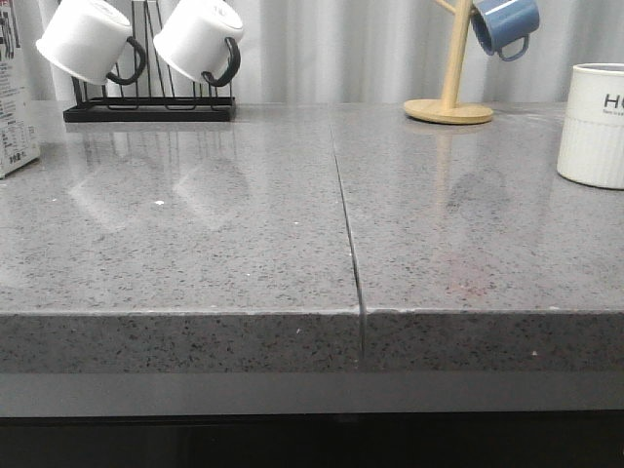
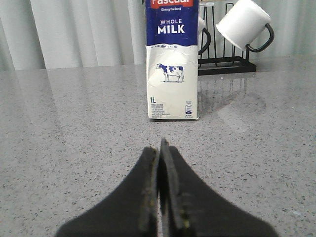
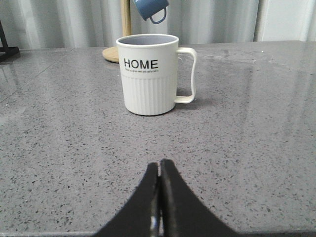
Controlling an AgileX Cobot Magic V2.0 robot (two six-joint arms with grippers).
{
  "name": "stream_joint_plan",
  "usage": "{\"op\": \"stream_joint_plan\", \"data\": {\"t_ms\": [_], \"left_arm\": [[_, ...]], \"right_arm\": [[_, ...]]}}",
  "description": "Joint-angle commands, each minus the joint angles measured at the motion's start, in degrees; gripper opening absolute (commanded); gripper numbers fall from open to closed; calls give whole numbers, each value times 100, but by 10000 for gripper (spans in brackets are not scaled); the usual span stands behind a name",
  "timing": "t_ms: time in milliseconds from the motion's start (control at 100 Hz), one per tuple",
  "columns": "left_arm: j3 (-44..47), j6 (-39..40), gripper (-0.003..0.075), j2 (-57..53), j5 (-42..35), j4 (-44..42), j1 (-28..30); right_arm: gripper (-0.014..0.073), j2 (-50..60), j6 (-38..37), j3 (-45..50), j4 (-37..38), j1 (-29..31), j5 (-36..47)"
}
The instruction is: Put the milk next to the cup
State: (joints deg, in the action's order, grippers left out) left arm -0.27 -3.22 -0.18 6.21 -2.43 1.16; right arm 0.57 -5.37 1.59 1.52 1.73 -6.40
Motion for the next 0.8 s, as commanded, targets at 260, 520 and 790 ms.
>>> {"op": "stream_joint_plan", "data": {"t_ms": [260, 520, 790], "left_arm": [[262, 21, -20, -181, -459, 48, -3], [262, 21, -20, -181, -459, 48, -3], [262, 21, -20, -181, -459, 48, -3]], "right_arm": [[-59, 104, 34, -53, -20, 39, 368], [-59, 104, 34, -57, -20, 39, 372], [-59, 98, 34, -438, -20, 39, -94]]}}
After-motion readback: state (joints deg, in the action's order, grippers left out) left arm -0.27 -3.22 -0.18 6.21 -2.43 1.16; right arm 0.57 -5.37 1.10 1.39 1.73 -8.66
